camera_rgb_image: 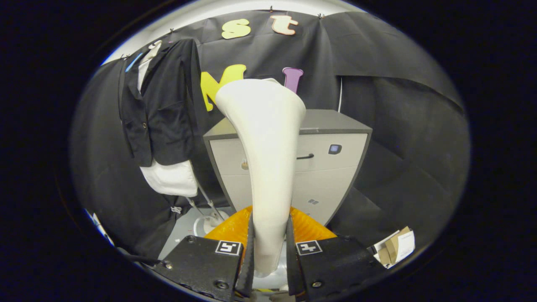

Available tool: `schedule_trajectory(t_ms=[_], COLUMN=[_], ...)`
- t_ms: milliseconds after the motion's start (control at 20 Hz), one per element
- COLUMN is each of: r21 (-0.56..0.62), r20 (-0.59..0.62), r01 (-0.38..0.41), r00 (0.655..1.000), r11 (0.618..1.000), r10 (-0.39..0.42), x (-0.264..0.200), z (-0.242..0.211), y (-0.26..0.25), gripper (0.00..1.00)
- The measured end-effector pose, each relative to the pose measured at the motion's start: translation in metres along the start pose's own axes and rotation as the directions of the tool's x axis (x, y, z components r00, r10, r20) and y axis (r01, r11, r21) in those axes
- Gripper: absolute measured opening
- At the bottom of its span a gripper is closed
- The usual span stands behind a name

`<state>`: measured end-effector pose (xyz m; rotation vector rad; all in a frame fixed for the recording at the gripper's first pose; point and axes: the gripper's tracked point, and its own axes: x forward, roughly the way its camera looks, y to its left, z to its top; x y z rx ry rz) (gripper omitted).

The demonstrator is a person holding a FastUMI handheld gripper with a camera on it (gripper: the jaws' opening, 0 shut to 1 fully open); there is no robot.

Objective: Iron the clothes twice with a garment steamer, once on the left side and once on the right side.

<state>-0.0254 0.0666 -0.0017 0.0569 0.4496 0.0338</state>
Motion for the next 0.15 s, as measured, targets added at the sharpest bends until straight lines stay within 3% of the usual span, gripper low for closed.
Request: schedule_trajectory(t_ms=[150], r21=[-0.003], r20=[-0.017], r01=[-0.013], r00=[1.0], r11=[1.0], r10=[0.013], x=[0.0031], z=[-0.0075], y=[-0.009], gripper=[0.35])
